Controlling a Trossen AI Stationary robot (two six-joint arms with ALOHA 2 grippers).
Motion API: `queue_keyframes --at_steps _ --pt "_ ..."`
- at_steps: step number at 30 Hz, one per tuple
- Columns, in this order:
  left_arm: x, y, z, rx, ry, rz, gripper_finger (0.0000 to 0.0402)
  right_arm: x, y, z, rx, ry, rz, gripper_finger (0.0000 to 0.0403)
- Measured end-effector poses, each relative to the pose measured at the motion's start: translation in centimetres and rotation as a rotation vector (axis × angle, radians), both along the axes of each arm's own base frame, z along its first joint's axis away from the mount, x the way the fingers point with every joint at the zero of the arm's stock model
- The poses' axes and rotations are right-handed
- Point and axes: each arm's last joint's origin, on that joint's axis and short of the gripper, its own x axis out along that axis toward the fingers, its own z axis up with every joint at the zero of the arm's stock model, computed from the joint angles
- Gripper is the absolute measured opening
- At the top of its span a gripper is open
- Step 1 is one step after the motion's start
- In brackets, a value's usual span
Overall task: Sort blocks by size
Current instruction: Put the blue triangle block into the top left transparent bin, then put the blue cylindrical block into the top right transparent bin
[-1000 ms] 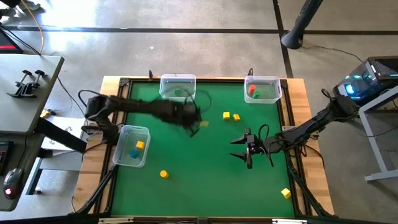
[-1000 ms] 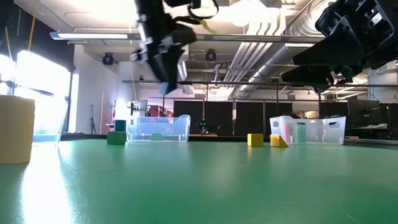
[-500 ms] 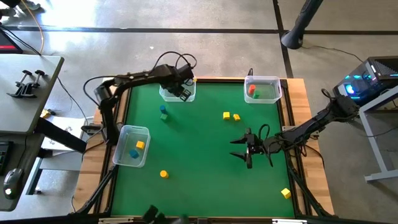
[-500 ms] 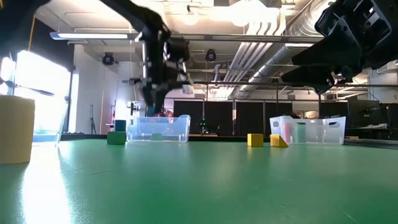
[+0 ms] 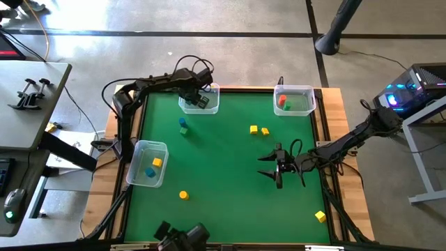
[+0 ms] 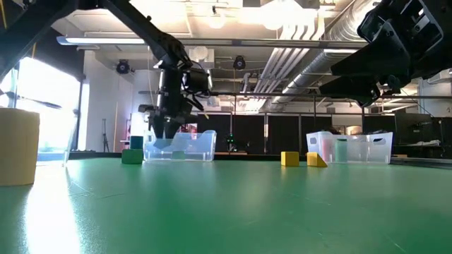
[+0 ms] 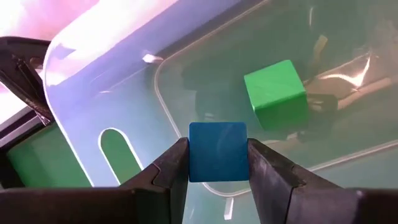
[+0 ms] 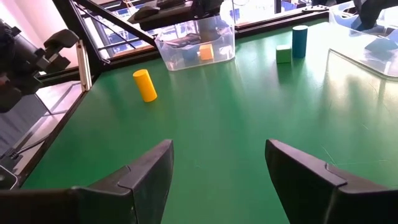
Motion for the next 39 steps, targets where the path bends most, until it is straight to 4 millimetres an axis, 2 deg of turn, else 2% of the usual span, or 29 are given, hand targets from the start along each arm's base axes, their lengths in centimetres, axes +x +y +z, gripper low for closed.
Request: queue_keyframes --at_steps 9,14,18,21,26,32,36,39 --pt "0.0 0.0 0.0 0.004 -0.005 0.02 0.0179 0.0 0.0 0.0 0.014 0.003 -0.004 0.0249" --pt "-0.1 0.0 0.3 0.005 -0.003 -0.004 0.0185 0.0 0.0 -0.1 0.012 0.008 -0.003 0.0249" --pt "-0.2 -0.4 1.8 0.041 -0.021 -0.022 0.0184 0.0 0.0 -0.1 0.01 0.011 -0.003 0.0249" --pt "0.0 -1.5 3.6 0.111 -0.022 -0.056 0.0184 0.0 0.0 -0.1 0.009 0.015 -0.003 0.0249" --pt "0.6 -4.6 7.3 0.246 -0.066 -0.11 0.0184 -0.1 0.0 -0.2 0.015 0.018 -0.004 0.0249" --pt "1.9 -10.5 11.2 0.397 -0.151 -0.229 0.0184 -0.1 0.0 -0.2 0.033 0.022 -0.01 0.0249" --pt "3.4 -15.3 12.0 0.473 -0.193 -0.344 0.0184 -0.1 0.0 -0.2 0.033 0.023 -0.01 0.0249" --pt "4.2 -18.7 11.4 0.504 -0.226 -0.429 0.0184 -0.1 0.0 -0.3 0.031 0.025 -0.009 0.0249"
